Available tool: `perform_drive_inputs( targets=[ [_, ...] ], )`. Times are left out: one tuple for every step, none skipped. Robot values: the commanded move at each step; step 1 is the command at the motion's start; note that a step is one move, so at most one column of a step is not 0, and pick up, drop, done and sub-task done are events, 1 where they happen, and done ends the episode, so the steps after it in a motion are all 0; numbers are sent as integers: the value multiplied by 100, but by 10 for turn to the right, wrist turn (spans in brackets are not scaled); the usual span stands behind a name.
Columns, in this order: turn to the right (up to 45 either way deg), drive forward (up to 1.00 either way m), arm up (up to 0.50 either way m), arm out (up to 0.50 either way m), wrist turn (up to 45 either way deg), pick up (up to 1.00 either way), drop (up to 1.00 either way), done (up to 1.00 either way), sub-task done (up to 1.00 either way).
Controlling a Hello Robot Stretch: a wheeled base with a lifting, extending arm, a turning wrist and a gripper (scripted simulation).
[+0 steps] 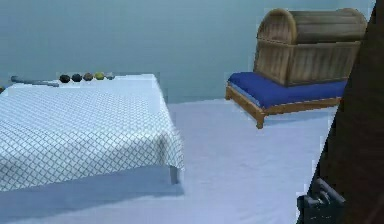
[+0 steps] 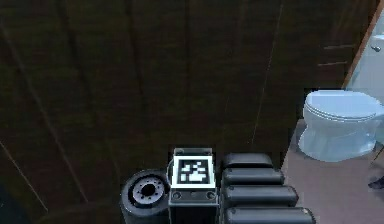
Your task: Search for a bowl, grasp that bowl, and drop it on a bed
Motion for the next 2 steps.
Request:
perform_drive_inputs(
  targets=[
    [0,10,0,0,0,0,0,0,0],
    [30,0,0,0,0,0,0,0,0]
  ],
)
